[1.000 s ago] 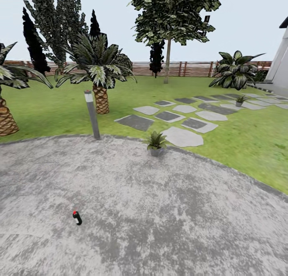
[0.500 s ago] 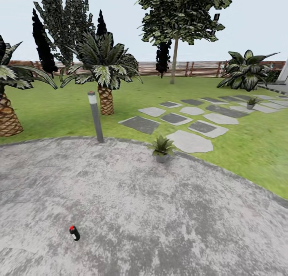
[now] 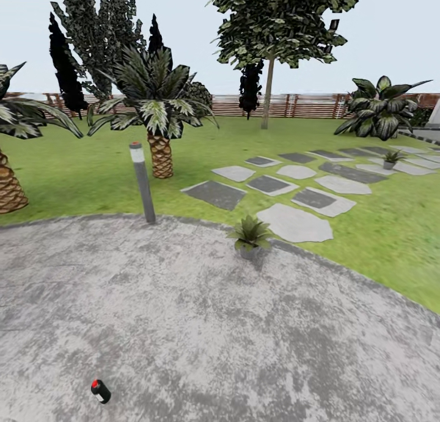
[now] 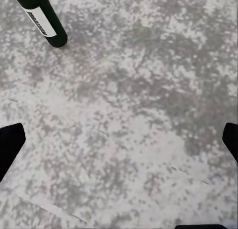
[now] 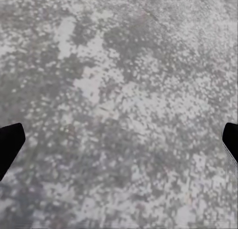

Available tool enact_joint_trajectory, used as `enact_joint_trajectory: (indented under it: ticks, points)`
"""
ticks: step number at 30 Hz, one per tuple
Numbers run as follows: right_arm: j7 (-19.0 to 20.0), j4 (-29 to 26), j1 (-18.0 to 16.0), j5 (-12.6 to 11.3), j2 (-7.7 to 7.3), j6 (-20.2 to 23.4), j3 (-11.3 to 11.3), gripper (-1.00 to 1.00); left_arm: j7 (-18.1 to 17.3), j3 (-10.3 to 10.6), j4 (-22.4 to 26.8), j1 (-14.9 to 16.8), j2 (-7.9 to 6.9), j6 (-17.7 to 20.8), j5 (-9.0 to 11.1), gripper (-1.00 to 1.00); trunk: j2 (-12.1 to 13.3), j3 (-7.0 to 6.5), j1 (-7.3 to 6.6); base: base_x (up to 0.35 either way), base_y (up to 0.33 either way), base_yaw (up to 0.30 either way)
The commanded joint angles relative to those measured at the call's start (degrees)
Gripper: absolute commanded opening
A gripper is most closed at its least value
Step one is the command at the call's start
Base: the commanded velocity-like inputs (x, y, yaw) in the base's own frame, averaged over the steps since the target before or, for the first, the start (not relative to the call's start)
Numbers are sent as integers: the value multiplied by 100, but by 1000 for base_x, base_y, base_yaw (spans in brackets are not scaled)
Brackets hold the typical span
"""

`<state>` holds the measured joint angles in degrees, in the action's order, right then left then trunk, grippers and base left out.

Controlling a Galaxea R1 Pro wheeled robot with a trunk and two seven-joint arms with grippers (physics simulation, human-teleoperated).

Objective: Pick up the pesticide atomizer in the garden and spray insectifuge to fully cover both potted plants in the garden.

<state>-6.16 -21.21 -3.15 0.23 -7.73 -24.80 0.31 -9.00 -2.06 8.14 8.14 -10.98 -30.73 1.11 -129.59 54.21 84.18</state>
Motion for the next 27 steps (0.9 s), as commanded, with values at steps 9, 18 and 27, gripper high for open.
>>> enact_joint_trajectory:
  ticks: [9,18,27]
  points:
    - [-17,8,-8,3,0,-14,4,100,-41,-23,-5,3,0,-11,12,100,-2,5,2,326,0,39]
    - [-17,11,-5,3,0,-7,4,100,-41,-23,-5,3,0,-11,12,100,-2,5,2,52,0,6]
    - [-17,11,-6,3,0,-7,4,100,-41,-23,2,3,0,-11,12,100,-2,5,2,1,190,0]
